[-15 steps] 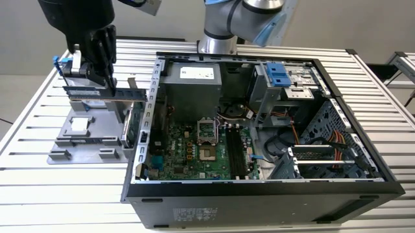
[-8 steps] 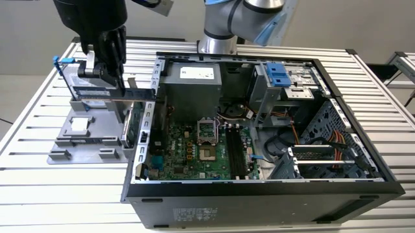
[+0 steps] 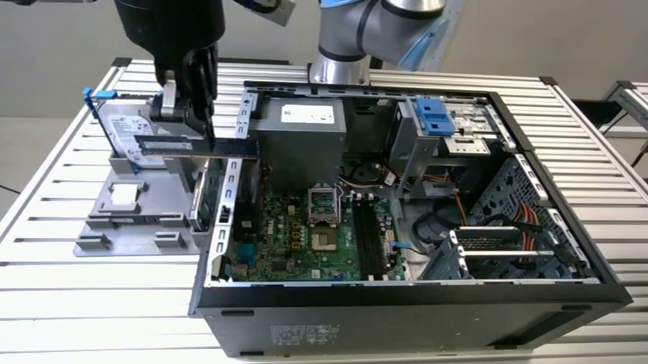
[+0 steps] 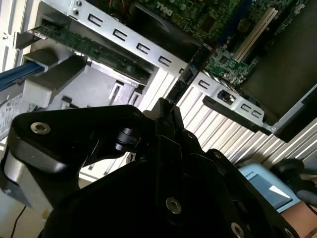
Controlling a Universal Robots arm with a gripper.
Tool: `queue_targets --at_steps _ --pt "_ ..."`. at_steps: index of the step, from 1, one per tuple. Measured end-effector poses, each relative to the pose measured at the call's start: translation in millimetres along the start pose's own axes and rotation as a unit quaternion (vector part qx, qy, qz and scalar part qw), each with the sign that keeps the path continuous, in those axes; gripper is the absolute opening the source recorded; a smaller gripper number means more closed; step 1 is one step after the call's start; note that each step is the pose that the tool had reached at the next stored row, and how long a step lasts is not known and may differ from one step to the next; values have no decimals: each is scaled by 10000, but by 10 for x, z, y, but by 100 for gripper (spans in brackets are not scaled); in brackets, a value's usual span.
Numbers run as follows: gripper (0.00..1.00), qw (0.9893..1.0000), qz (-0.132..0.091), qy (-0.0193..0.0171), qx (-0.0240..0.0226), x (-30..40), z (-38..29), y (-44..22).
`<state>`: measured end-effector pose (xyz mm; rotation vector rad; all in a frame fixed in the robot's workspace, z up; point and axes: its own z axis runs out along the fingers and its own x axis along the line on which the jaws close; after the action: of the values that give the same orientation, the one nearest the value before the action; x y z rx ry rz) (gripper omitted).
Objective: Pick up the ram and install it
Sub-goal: 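Pick up the ram and move it above insertion slot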
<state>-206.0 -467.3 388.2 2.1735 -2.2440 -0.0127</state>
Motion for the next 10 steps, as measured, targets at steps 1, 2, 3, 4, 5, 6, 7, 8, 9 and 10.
queue_targets --at_steps 1,2,3,4,5,6,7,8,9,10 --pt "0 10000 0 0 0 -1 0 -27" --pt "0 10000 0 0 0 -2 -1 -50" --pt "0 10000 0 0 0 -2 -1 -74" --pt "0 10000 0 0 0 -3 -2 -97" --pt "0 10000 0 0 0 -4 -2 -119" --pt "0 10000 0 0 0 -5 -2 -141" --pt "0 10000 0 0 0 -5 -3 -162" --pt "0 10000 0 0 0 -6 -3 -184" --pt "0 10000 0 0 0 -7 -4 -206" --pt "0 10000 0 0 0 -7 -4 -227"
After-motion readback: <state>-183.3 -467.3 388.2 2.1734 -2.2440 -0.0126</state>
